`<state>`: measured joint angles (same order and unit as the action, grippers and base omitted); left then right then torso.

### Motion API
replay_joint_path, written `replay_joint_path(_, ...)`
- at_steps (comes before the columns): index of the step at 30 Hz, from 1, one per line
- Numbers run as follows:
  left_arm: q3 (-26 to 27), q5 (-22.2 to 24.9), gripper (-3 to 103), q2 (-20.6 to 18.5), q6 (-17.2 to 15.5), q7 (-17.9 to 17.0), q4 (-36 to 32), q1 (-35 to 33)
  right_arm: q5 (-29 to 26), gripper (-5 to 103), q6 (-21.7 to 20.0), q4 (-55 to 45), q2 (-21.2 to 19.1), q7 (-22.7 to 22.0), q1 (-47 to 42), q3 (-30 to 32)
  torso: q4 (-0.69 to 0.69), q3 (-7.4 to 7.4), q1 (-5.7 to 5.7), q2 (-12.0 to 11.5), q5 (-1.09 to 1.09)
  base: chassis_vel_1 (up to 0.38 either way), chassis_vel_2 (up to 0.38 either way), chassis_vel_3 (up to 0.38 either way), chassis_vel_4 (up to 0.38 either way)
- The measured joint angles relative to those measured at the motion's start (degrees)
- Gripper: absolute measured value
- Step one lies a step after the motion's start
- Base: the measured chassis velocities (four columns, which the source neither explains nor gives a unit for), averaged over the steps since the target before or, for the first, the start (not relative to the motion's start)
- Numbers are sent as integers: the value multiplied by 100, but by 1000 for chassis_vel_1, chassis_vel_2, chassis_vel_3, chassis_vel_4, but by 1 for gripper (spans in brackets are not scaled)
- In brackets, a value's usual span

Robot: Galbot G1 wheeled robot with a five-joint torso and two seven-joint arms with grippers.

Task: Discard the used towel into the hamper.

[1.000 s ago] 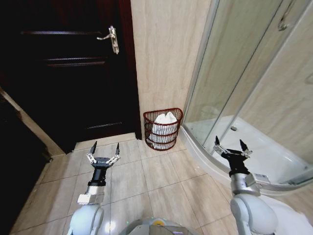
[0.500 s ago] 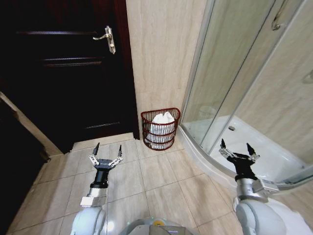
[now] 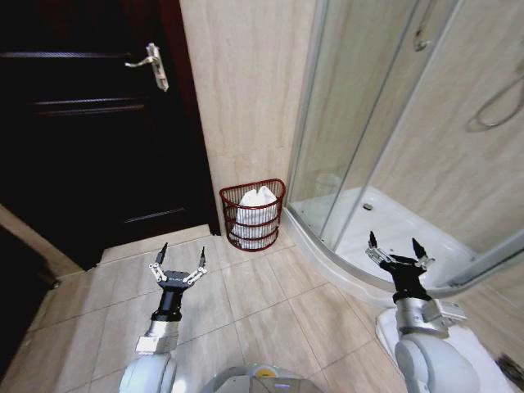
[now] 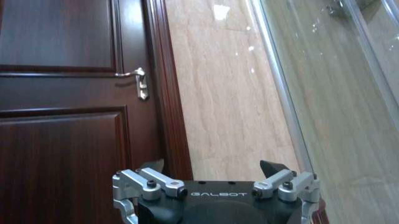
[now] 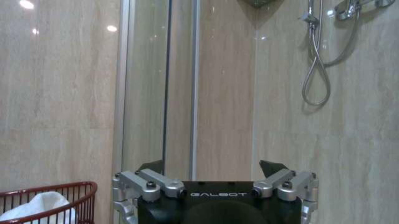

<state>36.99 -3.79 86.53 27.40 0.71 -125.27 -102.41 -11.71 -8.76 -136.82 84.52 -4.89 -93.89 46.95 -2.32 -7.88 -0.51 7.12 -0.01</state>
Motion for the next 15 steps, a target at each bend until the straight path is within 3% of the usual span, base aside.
replay_joint_path(8,25,-9,100,9,93,-16,14,33,-48,100,69,3,25,-21,-47,-11,0,149,30,-179,0,0,0,0,0)
replay_joint_path(15,11,-42,100,-2,67,-36,11,-1,-48,100,127,19,47,-31,-78,-25,0,186,38,-223,1,0,0,0,0)
